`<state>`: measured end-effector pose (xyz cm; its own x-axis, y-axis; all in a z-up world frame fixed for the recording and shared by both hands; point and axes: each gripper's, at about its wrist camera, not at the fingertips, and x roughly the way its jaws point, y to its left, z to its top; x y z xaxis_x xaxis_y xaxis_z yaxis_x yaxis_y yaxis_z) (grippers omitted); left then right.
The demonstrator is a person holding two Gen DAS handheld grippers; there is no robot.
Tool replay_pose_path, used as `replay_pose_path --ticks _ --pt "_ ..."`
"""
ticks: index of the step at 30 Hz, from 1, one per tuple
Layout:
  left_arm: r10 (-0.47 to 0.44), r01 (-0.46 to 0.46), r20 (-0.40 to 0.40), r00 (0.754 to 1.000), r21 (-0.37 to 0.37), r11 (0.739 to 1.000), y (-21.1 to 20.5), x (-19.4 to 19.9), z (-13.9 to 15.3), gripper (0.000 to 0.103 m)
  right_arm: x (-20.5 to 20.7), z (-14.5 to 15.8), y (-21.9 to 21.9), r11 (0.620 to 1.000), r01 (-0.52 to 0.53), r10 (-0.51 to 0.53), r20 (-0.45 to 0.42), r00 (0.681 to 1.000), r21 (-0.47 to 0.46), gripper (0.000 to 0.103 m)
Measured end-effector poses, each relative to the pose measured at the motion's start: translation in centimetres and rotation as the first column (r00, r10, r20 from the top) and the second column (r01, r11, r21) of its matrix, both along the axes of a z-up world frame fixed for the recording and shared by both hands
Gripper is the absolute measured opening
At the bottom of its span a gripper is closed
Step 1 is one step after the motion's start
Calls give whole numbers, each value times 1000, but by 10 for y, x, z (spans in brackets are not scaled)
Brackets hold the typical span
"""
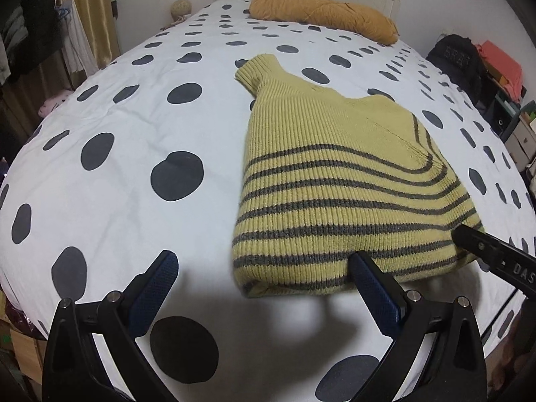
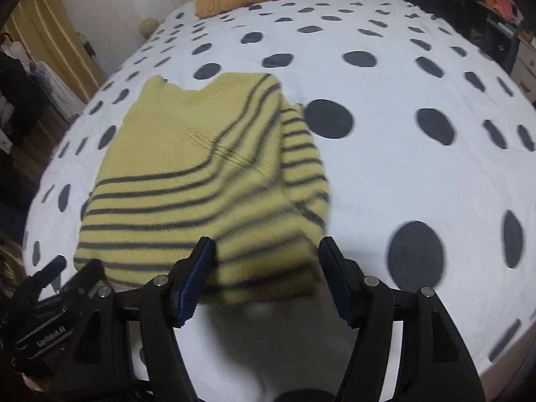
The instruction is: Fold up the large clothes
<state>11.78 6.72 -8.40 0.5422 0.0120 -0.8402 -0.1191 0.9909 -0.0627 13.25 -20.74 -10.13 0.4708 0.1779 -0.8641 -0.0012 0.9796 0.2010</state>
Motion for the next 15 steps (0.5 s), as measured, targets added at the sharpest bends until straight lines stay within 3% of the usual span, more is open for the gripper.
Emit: replay_pose_path --ticks 7,15 --pt "-4 3 -37 999 -25 1000 -3 -16 18 102 -27 22 11 988 5 -9 -28 1000 -154 77" --pt "-39 38 -44 998 -36 999 -16 -30 41 102 -45 31 31 983 -75 67 -51 996 -166 78"
